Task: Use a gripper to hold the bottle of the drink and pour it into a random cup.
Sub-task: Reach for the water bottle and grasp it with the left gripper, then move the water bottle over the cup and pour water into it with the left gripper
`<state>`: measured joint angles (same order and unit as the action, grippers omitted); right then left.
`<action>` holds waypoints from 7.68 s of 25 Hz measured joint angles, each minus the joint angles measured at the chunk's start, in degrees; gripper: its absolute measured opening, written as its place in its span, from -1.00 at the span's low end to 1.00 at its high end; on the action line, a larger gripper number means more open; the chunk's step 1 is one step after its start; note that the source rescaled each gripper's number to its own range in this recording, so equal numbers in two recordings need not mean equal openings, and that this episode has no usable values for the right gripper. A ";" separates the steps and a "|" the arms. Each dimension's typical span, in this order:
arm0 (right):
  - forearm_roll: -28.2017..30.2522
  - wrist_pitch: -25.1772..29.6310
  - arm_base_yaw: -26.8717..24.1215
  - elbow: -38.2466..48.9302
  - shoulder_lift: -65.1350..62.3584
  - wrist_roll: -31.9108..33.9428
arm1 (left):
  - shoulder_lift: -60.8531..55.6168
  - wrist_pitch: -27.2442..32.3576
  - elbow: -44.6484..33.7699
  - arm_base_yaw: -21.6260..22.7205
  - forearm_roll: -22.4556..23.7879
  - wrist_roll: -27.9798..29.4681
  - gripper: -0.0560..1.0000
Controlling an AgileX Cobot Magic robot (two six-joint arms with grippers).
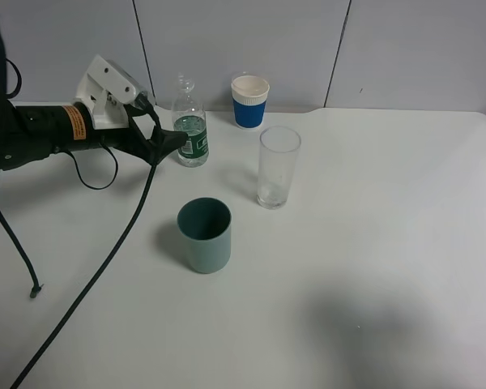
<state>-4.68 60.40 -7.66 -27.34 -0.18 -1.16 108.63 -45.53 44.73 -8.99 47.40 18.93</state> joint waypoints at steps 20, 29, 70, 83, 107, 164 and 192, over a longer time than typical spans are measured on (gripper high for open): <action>0.00 0.00 0.00 0.00 0.00 0.00 | 13.40 -9.25 10.54 0.31 5.37 0.47 0.85; 0.00 0.00 0.00 0.00 0.00 0.00 | 16.87 -10.80 14.64 -0.11 5.50 2.69 0.85; 0.00 0.00 0.00 0.00 0.00 0.00 | 16.30 -5.70 20.41 -2.40 6.75 7.20 -0.84; 0.00 0.00 0.00 0.00 0.00 0.00 | 3.51 10.74 20.37 -3.23 6.75 11.88 -0.84; 0.00 0.00 0.00 0.00 0.00 0.00 | -5.01 41.96 20.37 -18.11 -22.41 -28.83 -0.84; 0.00 0.00 0.00 0.00 0.00 0.00 | 1.42 29.30 20.37 -19.55 -29.80 -78.22 -0.84; 0.00 0.00 0.00 0.00 0.00 0.00 | 1.42 32.32 20.37 -18.03 -3.52 -42.07 -0.84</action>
<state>-4.68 60.40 -7.66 -27.34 -0.18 -1.16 110.05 -13.21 65.10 -27.03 43.88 -23.14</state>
